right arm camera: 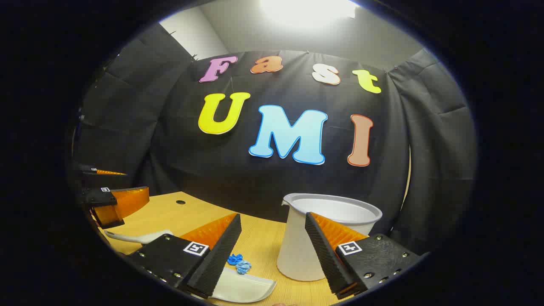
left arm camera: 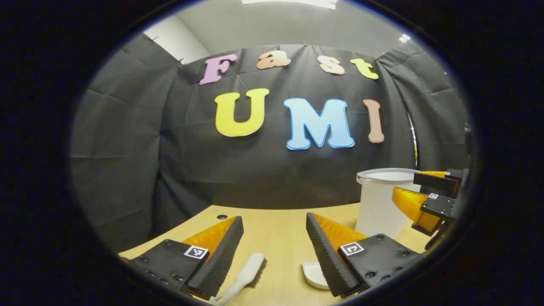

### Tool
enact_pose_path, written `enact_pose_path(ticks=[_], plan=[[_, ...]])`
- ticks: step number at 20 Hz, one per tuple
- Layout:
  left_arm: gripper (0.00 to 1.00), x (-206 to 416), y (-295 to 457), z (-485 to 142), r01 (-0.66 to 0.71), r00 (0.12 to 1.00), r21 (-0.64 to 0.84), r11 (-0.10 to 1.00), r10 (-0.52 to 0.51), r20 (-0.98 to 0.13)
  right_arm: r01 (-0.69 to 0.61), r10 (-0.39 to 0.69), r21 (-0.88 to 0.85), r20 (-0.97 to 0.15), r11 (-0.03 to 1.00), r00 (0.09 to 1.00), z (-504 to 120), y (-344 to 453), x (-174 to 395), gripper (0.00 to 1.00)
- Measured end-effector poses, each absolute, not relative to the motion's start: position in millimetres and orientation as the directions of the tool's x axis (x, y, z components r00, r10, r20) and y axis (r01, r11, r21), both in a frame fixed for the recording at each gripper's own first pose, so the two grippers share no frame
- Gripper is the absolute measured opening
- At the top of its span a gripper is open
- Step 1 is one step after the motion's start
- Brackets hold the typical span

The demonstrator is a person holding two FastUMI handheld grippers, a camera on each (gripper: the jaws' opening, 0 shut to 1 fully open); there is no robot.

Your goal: Pick up the small broom and dustpan from the desktop, sweep the trash into the dustpan with the broom, and then empty the trash into the garbage bin.

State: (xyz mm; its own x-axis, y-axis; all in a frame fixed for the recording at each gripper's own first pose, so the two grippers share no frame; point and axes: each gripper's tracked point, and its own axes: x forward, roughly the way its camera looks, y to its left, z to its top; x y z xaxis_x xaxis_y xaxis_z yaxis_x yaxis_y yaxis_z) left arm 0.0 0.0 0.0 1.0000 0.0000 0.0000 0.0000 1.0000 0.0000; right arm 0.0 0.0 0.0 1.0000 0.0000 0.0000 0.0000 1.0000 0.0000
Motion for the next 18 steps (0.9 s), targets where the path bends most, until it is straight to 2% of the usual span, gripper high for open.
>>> enact_pose_path(ticks=[3, 4, 7, 8, 10, 11, 12, 15, 16, 18], plan=[[0.96, 8, 9, -2, -0.002, 1.0, -0.01, 1.0, 0.002, 0.002, 0.0, 0.0, 0.02, -0.012, 1.0, 1.0, 0, -2, 0, 0.95], [1.0, 13, 9, -4, 0.016, 1.0, -0.008, 1.0, -0.016, -0.002, 0.034, -0.034, 0.012, -0.009, 0.999, 0.999, 0, -2, 0, 0.95], [0.93, 21, 13, -6, 0.069, 0.997, 0.008, 0.998, -0.069, -0.017, 0.114, -0.113, 0.034, -0.022, 0.993, 0.993, 0, -7, -4, 0.94], [1.0, 23, 16, -2, 0.08, 0.997, 0.01, 0.997, -0.08, -0.008, 0.134, -0.133, 0.036, -0.016, 0.99, 0.991, 1, -9, -5, 0.95], [0.97, 27, 17, 1, 0.113, 0.994, 0.018, 0.993, -0.113, -0.007, 0.172, -0.17, 0.044, -0.027, 0.984, 0.985, 2, -13, -8, 0.95], [0.93, 29, 16, 1, 0.129, 0.992, 0.023, 0.991, -0.129, -0.004, 0.179, -0.178, 0.055, -0.025, 0.982, 0.984, 5, -13, -9, 0.95], [0.96, 29, 17, 2, 0.136, 0.991, 0.025, 0.99, -0.136, -0.004, 0.189, -0.188, 0.054, -0.029, 0.98, 0.982, 4, -15, -10, 0.95], [0.97, 32, 13, 0, 0.169, 0.986, 0.003, 0.986, -0.169, -0.017, 0.201, -0.199, 0.041, -0.04, 0.979, 0.979, 6, -14, -13, 0.95], [0.93, 33, 13, -3, 0.167, 0.986, 0.0, 0.986, -0.167, -0.024, 0.202, -0.2, 0.038, -0.042, 0.979, 0.979, 7, -15, -13, 0.95], [0.96, 34, 13, -5, 0.166, 0.986, -0.003, 0.986, -0.166, -0.031, 0.198, -0.197, 0.044, -0.038, 0.979, 0.98, 8, -15, -13, 0.95]])
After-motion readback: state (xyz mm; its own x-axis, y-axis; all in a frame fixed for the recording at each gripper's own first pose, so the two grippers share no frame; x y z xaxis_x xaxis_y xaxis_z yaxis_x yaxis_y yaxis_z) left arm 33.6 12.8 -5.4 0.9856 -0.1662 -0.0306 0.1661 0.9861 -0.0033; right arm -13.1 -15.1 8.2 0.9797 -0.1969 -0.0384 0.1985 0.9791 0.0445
